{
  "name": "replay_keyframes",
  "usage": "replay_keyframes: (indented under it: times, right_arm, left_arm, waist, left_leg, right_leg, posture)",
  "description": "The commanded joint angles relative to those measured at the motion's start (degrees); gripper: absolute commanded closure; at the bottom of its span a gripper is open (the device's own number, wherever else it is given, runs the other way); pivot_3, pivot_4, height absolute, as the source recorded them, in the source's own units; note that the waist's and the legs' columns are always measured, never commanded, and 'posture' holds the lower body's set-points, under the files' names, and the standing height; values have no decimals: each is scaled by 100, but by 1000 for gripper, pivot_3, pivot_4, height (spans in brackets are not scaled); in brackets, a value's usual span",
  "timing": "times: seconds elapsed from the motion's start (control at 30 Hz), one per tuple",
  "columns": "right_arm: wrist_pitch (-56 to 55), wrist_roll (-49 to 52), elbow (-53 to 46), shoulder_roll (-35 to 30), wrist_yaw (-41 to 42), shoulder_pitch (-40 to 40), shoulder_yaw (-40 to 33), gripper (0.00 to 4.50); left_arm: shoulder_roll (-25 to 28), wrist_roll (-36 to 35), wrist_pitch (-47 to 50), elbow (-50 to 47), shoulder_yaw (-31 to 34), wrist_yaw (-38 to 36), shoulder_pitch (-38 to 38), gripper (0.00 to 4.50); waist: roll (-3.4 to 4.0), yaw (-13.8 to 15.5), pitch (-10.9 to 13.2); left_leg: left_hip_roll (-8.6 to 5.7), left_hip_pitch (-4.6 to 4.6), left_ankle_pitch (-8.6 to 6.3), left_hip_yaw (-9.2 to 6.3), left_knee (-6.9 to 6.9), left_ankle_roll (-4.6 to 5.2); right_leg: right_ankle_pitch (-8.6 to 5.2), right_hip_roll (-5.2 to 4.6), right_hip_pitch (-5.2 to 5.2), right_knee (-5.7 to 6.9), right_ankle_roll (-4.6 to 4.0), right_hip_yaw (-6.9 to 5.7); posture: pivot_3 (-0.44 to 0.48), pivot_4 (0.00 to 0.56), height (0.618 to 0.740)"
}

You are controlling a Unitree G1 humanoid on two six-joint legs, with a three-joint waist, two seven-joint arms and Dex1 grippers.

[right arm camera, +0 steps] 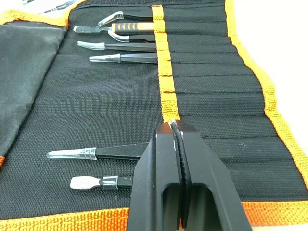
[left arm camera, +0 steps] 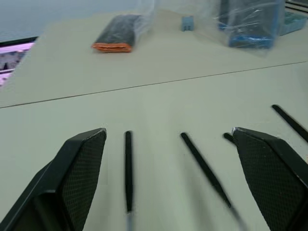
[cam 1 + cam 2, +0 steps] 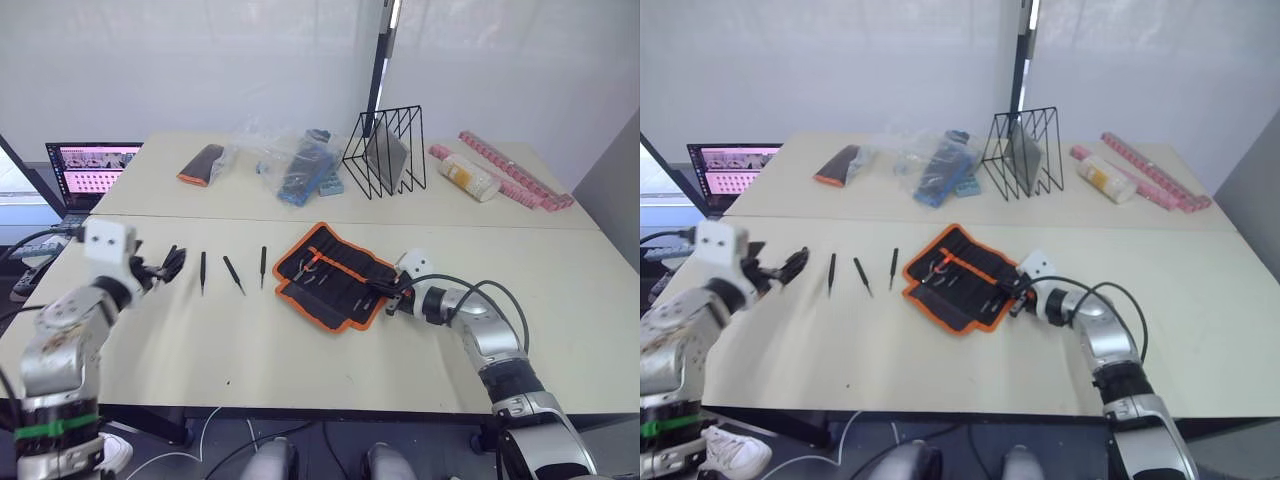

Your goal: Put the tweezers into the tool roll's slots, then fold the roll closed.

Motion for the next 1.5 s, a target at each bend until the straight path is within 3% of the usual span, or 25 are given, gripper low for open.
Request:
replay_keyframes:
  times: [0.03, 0.37, 0.8, 1.0, 1.13, 1.3, 1.5]
  right_arm:
    - [135, -133, 310, -3, -66, 81, 43, 4500]
    - [211, -95, 91, 36, -31, 150, 57, 4500]
    - [242, -83, -27, 85, -42, 216, 60, 4500]
    - [269, -84, -67, 86, -70, 217, 46, 4500]
    - [297, -82, -121, 84, -98, 240, 36, 4500]
    - [329, -97, -180, 115, -160, 269, 42, 4500]
    - [340, -89, -239, 150, -259, 253, -10, 4500]
  left_arm:
    - [-101, -328, -354, -417, 635, -170, 699, 54]
    - [-1154, -821, -1262, -846, 1335, -311, 2847, 54]
    - [-1169, -1073, -1616, -411, 1323, -207, 3013, 54]
    - [-678, -1166, -1231, -217, 1137, -97, 2326, 54]
    - [-280, -1323, -248, -4, 956, 211, 1689, 54]
    - [470, -922, 141, 1096, 324, 122, 590, 54]
    - [781, -353, -204, 2504, -469, -87, -613, 54]
  waist:
    - [0, -8, 0]
    - [-7, 19, -4]
    - [-8, 49, -4]
    - [-9, 70, -5]
    - [-8, 57, -5]
    - [-10, 47, -5]
    - [-10, 27, -5]
  left_leg:
    - [2, 0, -1, 0, -1, 0]
    - [11, -2, -6, 1, -2, -1]
    - [14, -6, -10, 6, -5, 2]
    - [14, -6, -10, 5, -5, 2]
    - [12, -4, -10, 5, -7, 2]
    - [10, -1, -10, 1, -11, 2]
    - [6, 1, -13, 1, -20, -3]
  right_leg:
    - [0, 0, -1, -3, 0, 1]
    - [-10, 1, 4, -25, -7, -4]
    - [-37, 0, 6, -38, -10, -5]
    - [-37, 1, 7, -39, -10, -9]
    - [-37, 3, 5, -36, -9, -8]
    - [-36, 9, 0, -23, -10, -11]
    - [-34, 7, -5, -17, -11, -10]
  posture:
    - [0, 150, 687]
    - [0, 150, 687]
    - [0, 150, 687]
    - [0, 150, 687]
    - [0, 150, 687]
    - [0, 150, 687]
    - [0, 150, 687]
